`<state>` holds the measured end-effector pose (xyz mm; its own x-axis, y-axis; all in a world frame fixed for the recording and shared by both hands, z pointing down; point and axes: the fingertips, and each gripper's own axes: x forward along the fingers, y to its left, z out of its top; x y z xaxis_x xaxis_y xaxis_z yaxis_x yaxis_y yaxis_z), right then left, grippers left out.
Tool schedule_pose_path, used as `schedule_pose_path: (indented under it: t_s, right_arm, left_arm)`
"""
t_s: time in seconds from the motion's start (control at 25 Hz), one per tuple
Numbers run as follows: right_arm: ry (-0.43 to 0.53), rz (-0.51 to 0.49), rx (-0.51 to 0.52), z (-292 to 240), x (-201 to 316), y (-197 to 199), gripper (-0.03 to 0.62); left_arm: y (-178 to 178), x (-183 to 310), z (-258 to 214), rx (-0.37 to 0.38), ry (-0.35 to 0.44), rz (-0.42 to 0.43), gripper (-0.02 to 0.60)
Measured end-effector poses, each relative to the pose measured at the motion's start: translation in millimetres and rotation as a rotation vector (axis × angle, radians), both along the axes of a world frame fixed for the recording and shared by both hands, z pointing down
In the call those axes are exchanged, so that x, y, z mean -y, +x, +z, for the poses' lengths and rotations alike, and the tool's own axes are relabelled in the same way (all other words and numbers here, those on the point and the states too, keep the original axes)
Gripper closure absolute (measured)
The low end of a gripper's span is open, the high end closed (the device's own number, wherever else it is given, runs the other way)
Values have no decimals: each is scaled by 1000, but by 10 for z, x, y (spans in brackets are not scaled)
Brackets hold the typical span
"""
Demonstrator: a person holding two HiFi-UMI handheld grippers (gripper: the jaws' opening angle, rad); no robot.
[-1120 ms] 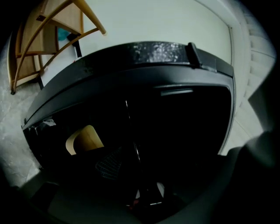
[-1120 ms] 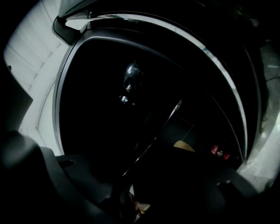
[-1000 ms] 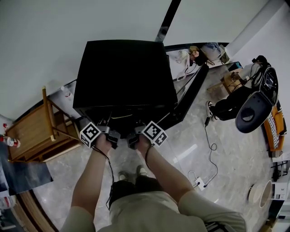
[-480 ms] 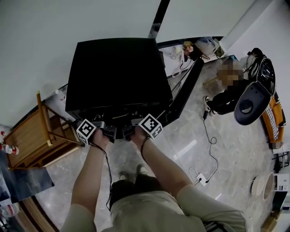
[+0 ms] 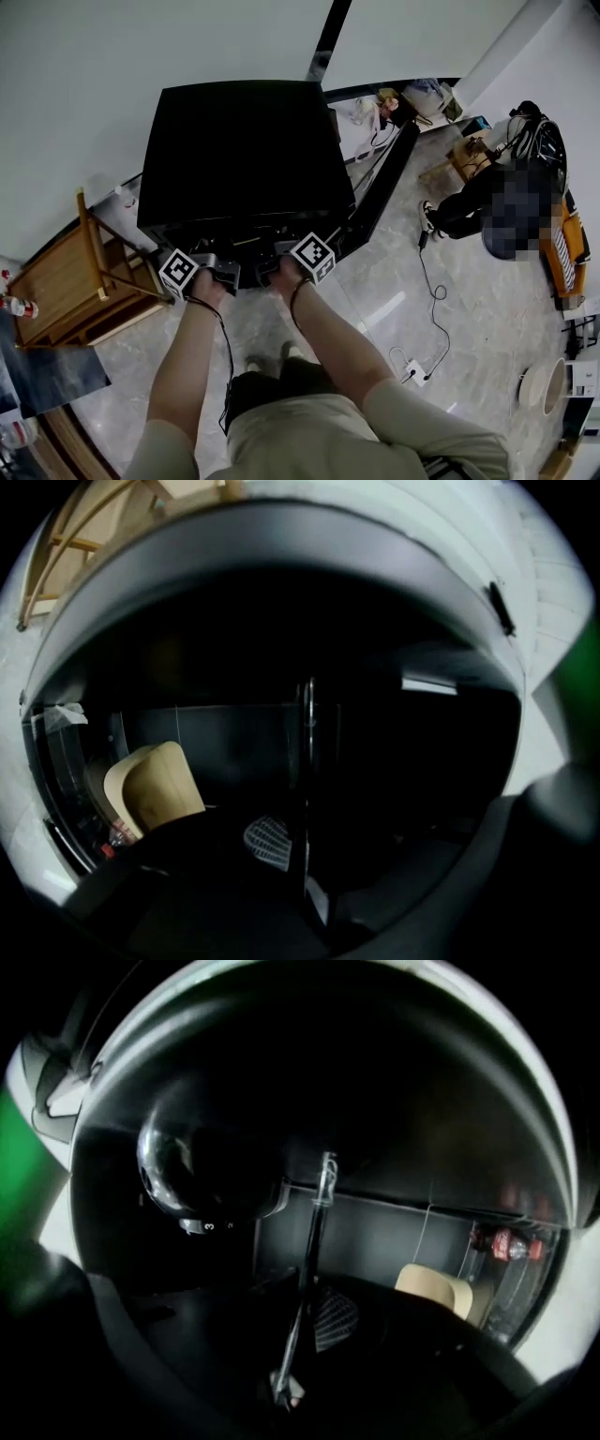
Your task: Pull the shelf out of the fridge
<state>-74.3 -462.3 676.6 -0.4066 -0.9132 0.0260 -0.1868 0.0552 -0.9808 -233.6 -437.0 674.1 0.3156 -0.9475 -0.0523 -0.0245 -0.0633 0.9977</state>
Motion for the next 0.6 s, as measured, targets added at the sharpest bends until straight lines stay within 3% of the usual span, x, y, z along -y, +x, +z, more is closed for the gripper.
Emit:
schedule_pose_path:
  t_s: [0.6]
  right_arm:
    - [-29,-65,55,3,-545,36,585]
  left_arm:
    - [60,-538,-36,-12,-18,38,566]
